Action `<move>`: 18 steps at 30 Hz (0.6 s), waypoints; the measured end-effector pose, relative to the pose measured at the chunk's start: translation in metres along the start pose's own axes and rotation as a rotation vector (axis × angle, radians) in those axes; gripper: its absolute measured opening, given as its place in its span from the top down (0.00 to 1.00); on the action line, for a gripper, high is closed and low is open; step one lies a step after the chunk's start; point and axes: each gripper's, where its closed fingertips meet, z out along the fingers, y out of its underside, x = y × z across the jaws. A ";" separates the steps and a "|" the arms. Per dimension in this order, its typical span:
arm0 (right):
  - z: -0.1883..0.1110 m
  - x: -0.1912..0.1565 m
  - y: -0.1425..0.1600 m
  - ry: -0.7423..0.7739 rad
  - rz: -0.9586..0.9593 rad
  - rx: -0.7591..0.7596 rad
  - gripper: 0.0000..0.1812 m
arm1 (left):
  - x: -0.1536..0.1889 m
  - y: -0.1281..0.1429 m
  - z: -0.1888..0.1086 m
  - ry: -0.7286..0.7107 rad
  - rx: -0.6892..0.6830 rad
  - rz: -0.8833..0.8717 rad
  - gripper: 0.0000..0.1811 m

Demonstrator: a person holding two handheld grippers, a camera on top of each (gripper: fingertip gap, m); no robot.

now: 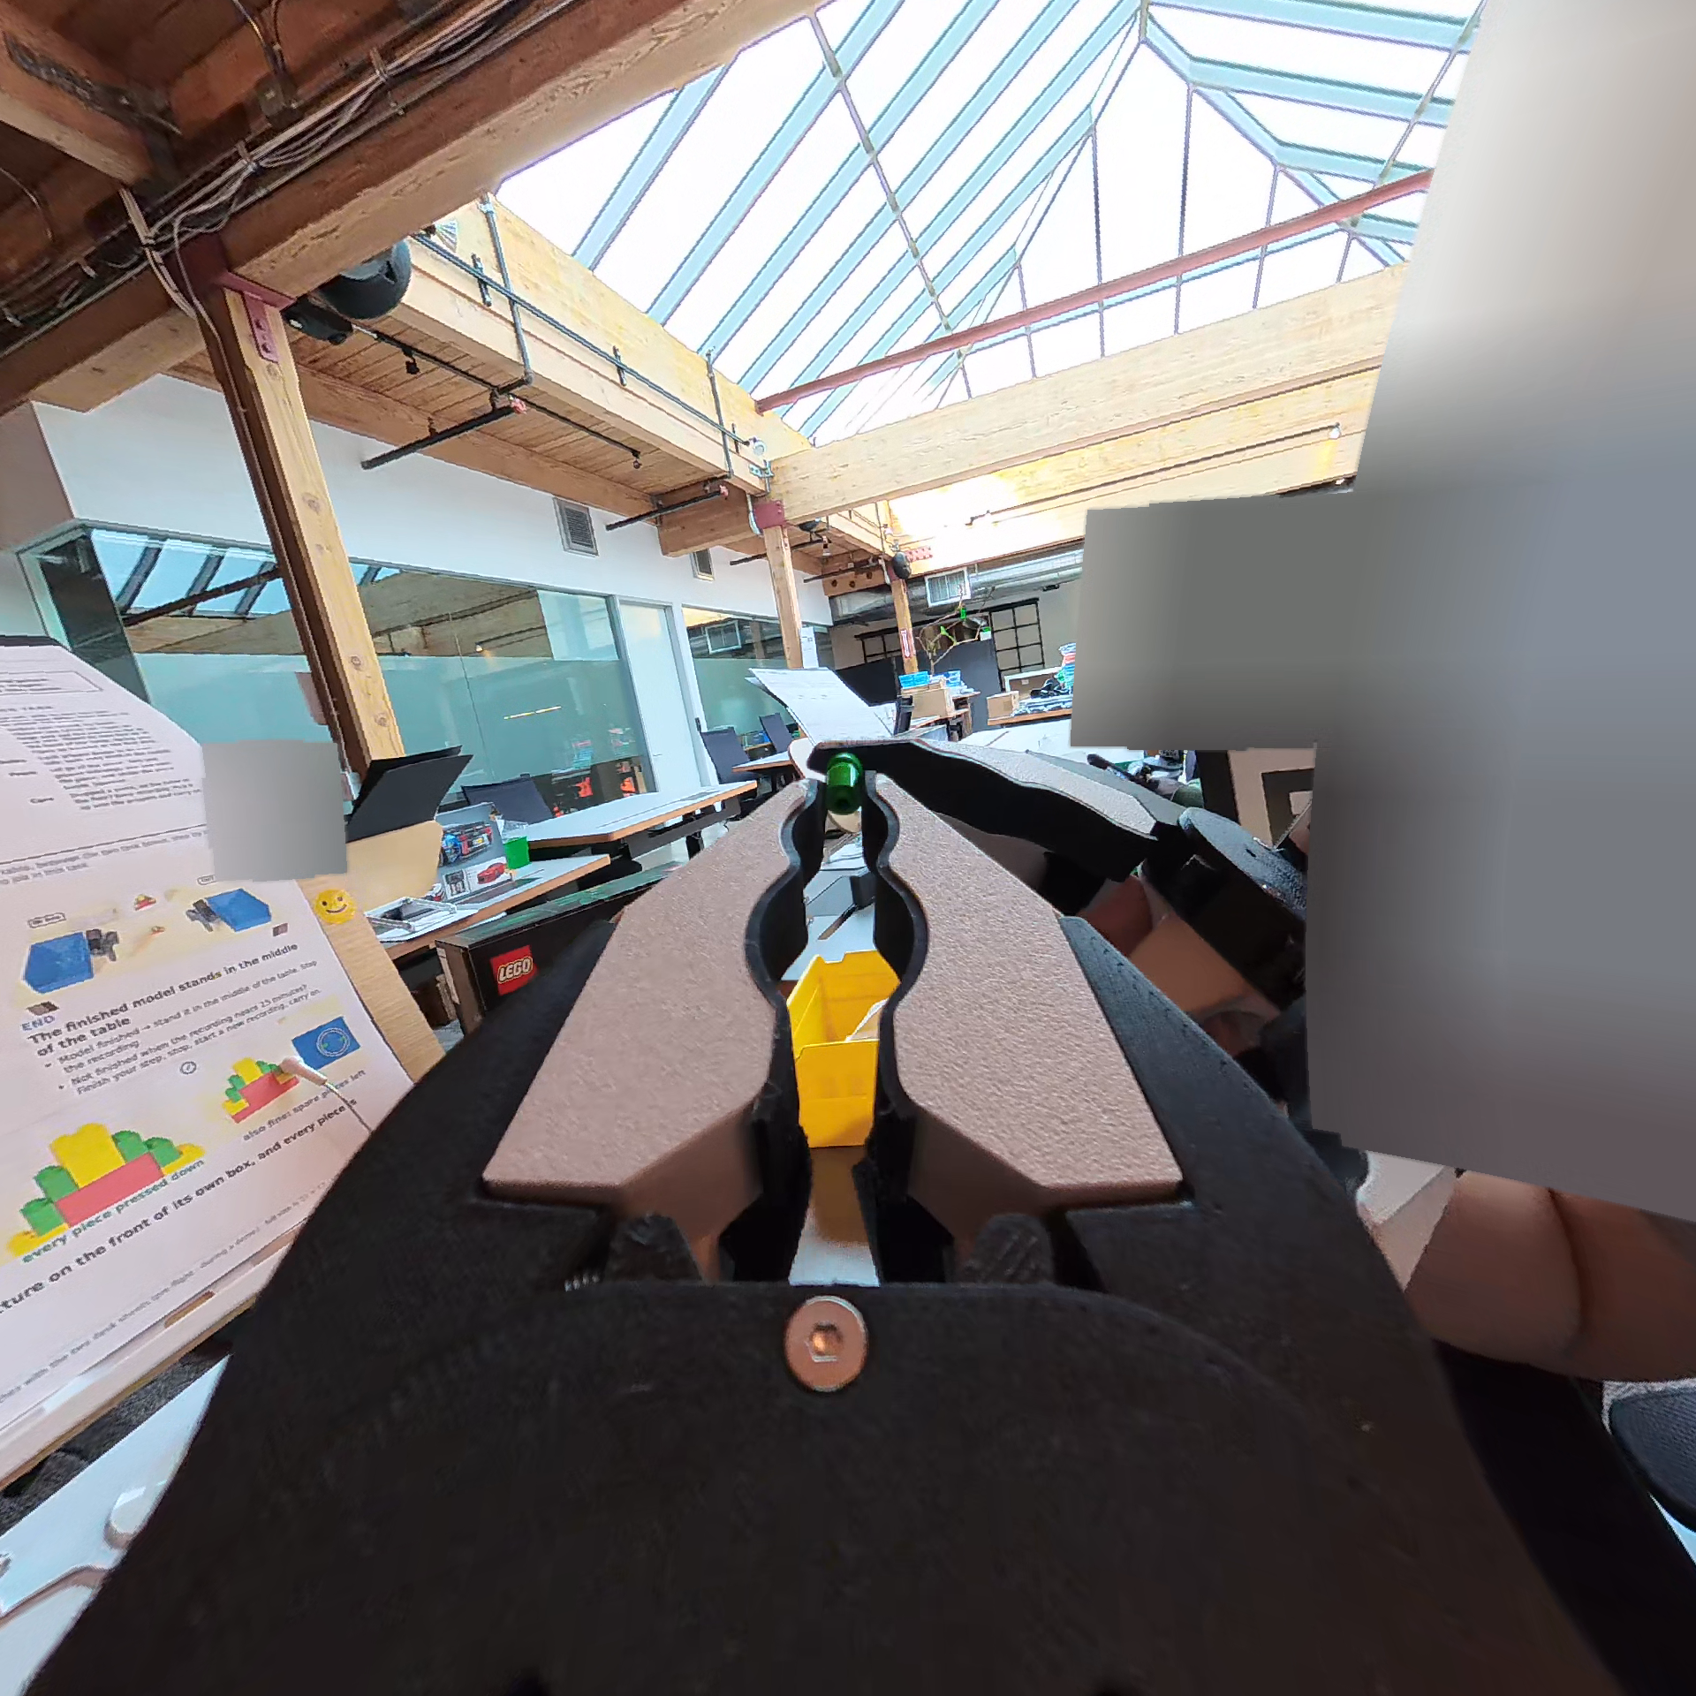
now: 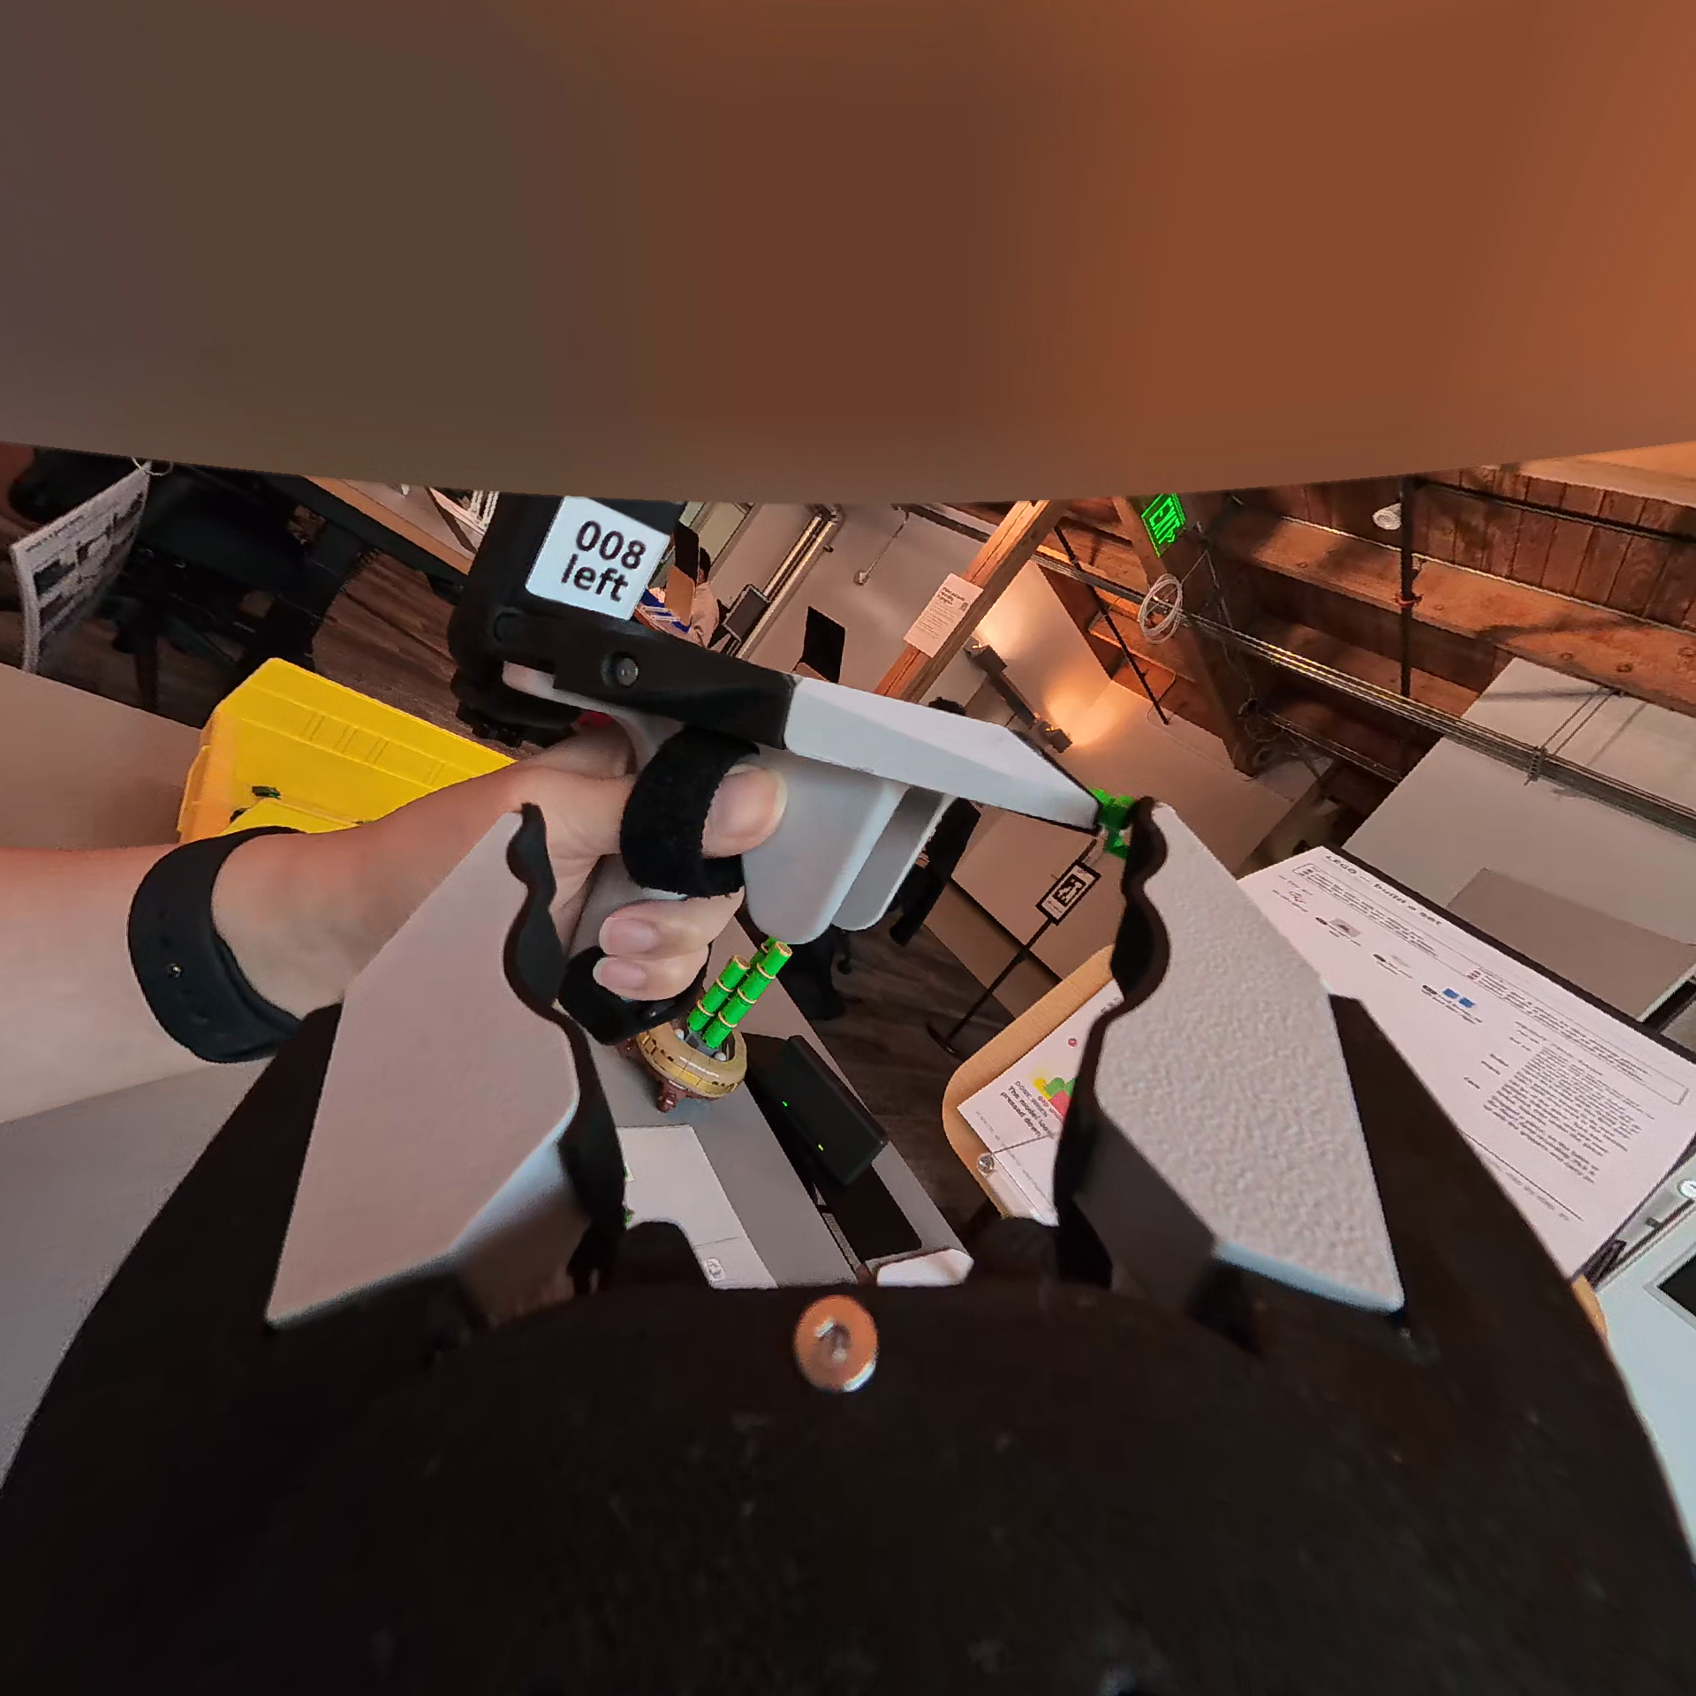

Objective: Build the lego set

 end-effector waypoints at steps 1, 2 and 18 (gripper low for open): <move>0.000 0.000 0.001 0.004 -0.009 -0.005 0.33 | 0.000 0.000 0.000 -0.001 -0.003 0.001 0.97; 0.000 0.001 0.002 0.013 -0.025 -0.012 0.33 | 0.000 0.001 0.000 -0.001 -0.009 0.002 0.97; 0.002 0.001 0.009 0.022 -0.046 -0.030 0.33 | -0.002 0.008 0.001 -0.019 -0.065 0.015 0.97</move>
